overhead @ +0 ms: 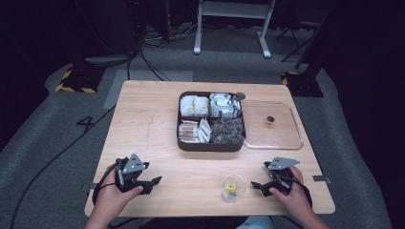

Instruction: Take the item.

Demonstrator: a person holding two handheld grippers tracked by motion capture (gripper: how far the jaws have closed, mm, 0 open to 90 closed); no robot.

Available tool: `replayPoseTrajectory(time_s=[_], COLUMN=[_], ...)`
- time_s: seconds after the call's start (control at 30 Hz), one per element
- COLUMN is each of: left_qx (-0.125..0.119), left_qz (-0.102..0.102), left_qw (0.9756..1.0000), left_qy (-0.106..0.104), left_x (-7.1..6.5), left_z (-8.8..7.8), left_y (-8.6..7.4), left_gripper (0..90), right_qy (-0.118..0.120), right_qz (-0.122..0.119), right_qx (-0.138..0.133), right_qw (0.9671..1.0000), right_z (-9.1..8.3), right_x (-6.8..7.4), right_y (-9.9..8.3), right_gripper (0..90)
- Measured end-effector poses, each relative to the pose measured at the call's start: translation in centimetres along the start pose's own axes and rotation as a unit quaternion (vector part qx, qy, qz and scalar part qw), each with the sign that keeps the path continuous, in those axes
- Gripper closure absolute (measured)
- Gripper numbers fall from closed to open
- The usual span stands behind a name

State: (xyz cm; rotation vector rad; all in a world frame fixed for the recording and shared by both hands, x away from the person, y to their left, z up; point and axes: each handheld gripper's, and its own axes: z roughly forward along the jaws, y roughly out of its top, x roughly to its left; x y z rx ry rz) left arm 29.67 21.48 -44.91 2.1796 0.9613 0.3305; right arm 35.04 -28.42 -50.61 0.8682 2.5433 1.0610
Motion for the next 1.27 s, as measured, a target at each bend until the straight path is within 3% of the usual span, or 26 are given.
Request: replayPoseTrajectory(time_s=[0.27,0.43,0.6,0.73,0.8,0.9,0.97,1.27], left_qx=[0.027,0.032,0.050,0.069,0.050,0.029,0.007,0.006], left_qz=[-0.029,-0.047,-0.055,-0.054,-0.069,-0.089,-0.090,-0.096], left_qw=[0.9985,0.9972,0.9954,0.9926,0.9919,0.9902,0.9899,0.9887], left_qy=[0.038,0.049,0.060,0.084,0.094,0.103,0.110,0.115], left_x=[1.7,2.3,2.7,3.1,3.4,3.5,3.6,3.6], left_z=[0.9,1.2,1.8,2.3,2.6,2.8,3.1,3.2], left_y=[-1.6,-2.3,-2.9,-3.5,-3.8,-4.2,-4.5,-4.5], left_gripper=[30.6,30.2,29.8,24.9,17.2,15.5,14.5,12.9], right_qy=[0.000,0.000,0.000,0.000,0.000,0.000,0.000,0.000], right_qz=[0.000,0.000,0.000,0.001,0.001,0.001,0.001,0.000], right_qx=[0.000,0.000,0.000,0.000,0.000,0.000,0.000,0.000], right_qw=[1.0000,1.0000,1.0000,1.0000,1.0000,1.0000,1.0000,1.0000], right_z=[0.0,0.0,0.0,0.0,0.0,0.0,0.0,0.0], right_x=[0.0,0.0,0.0,0.0,0.0,0.0,0.0,0.0], right_y=[0.0,0.0,0.0,0.0,0.0,0.0,0.0,0.0], right_gripper=[0.6,0.6,0.6,0.6,0.6,0.6,0.6,0.6])
